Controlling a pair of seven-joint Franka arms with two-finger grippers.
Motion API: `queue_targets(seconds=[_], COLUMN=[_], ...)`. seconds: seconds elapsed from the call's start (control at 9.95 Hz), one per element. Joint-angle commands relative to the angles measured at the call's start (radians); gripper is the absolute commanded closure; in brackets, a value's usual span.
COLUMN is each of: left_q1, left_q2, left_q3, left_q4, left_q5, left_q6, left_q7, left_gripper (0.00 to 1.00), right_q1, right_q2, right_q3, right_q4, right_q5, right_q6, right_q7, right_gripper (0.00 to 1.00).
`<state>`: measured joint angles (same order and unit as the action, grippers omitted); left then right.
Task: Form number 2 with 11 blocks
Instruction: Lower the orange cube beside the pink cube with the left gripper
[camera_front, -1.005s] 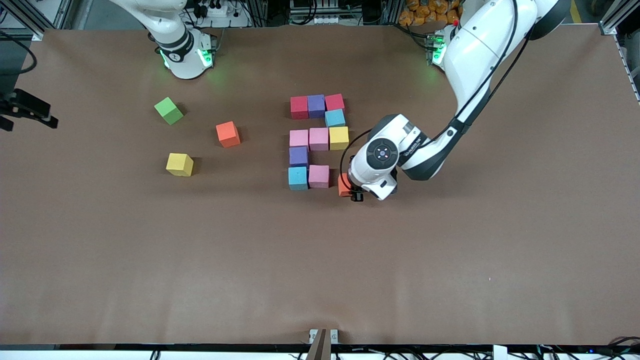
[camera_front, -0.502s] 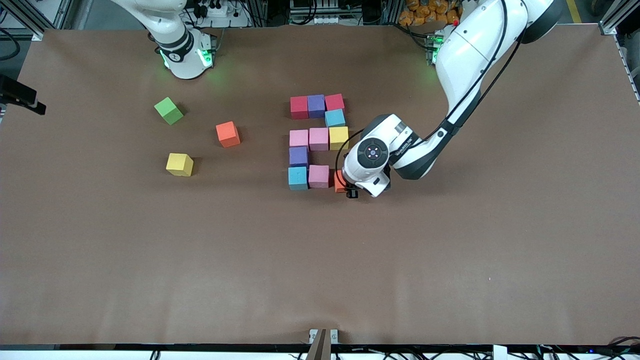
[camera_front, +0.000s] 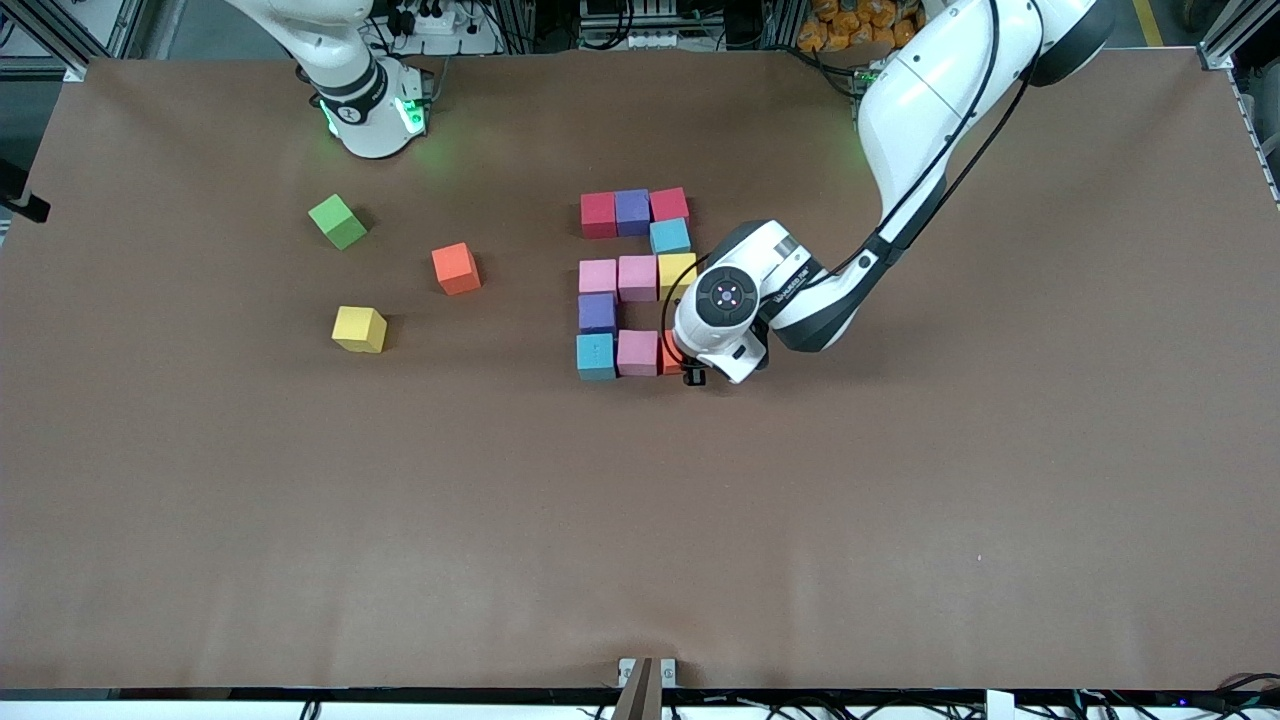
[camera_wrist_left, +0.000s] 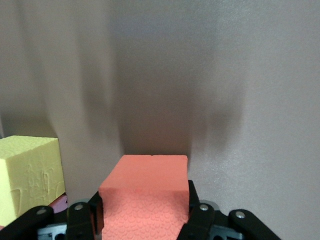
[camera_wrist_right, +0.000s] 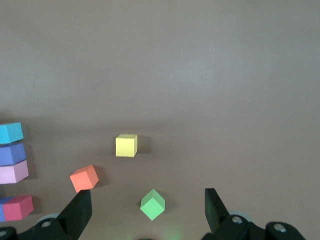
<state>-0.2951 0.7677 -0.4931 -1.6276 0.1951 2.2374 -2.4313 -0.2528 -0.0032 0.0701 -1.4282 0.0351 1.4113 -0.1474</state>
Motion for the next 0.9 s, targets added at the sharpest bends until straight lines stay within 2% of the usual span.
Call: queue_targets(seconds=[0.0, 0.3, 0.8], left_q1=[-0.019, -0.022, -0.049], left_q2=[0.009, 0.009, 0.01], left_q3=[0.011, 0.011, 0.045], left_q4=[0.022, 0.028, 0.031], left_q5=[-0.013, -0.003, -0.003], left_q6=[-0.019, -0.019, -0.019], left_q7=[-0.011, -0.009, -0.009], left_gripper=[1.0, 1.0, 1.0], right_q1=[-0.009, 0.032, 0.032], right_q2=[0.011, 0.029, 0.031], right_q3=[0.005, 0.016, 0.016], right_q4=[-0.017, -0.011, -0.008], right_q5=[0.006, 0.012, 0.014], right_q6=[0.005, 0.037, 0.057], right_q7=[0.009, 0.019, 0.017], right_gripper=[0.0, 0.0, 0.0])
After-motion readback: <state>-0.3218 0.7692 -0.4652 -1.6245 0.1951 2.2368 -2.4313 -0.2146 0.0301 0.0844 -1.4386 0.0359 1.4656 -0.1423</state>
